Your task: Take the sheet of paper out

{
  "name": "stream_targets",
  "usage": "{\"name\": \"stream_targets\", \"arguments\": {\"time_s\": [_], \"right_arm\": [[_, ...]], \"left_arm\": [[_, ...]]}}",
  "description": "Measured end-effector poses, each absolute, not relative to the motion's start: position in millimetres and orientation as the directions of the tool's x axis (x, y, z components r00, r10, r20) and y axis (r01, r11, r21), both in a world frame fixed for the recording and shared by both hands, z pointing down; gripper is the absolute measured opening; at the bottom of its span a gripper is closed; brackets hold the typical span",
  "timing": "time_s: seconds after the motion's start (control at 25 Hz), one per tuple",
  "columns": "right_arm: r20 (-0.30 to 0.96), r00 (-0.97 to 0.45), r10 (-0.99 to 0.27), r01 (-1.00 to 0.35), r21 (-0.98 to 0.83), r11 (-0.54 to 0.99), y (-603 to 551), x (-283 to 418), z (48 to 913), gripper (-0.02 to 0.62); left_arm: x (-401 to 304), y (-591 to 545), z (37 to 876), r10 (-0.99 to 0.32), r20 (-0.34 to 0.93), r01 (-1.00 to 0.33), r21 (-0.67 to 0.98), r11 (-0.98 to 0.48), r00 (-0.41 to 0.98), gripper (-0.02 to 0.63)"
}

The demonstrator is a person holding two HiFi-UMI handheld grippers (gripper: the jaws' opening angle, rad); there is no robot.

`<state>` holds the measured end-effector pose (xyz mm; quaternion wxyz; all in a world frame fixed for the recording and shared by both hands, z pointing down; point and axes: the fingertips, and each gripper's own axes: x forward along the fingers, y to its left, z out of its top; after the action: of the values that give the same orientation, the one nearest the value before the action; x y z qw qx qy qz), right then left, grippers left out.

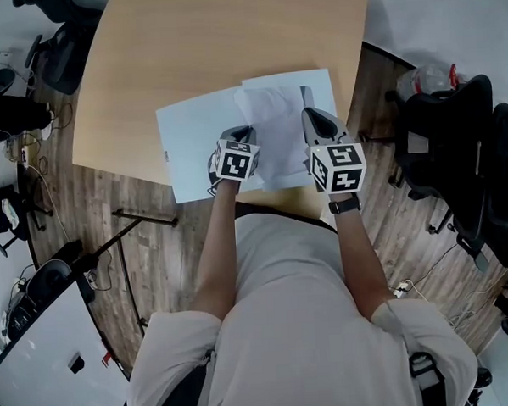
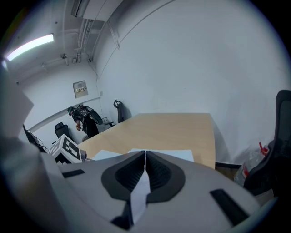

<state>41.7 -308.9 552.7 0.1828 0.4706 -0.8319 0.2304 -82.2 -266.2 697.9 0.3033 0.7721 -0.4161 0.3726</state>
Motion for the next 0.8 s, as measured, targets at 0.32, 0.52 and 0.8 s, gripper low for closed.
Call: {"name": "stream_targets", "arguments": {"time_s": [0.32,0.52,0.8], "right_arm": [[0.503,-0.506,-0.701,-0.857,-0.2,0.475,-300.9,38.9,542.2,0.012],[0.483,-0.522,-0.703,-0.847,-0.193,0.496,-295.1,31.8,530.9,0.012],[0.443,-0.546,-0.712,-0.831,-0.175,0.528,-283.2,21.3,510.1,0.014]], "left_arm": [[-108.9,-259.3,685.7,-0.474,0.813,-0.904,0.142,-0.403,0.339,0.018],[-126.7,-251.5,671.9,-0.51,0.8,-0.927,0.146,-0.346,0.316,0.018],[-154.3,-244.8,650.3,-0.574,0.766,-0.949,0.15,-0.276,0.288,0.018]]}}
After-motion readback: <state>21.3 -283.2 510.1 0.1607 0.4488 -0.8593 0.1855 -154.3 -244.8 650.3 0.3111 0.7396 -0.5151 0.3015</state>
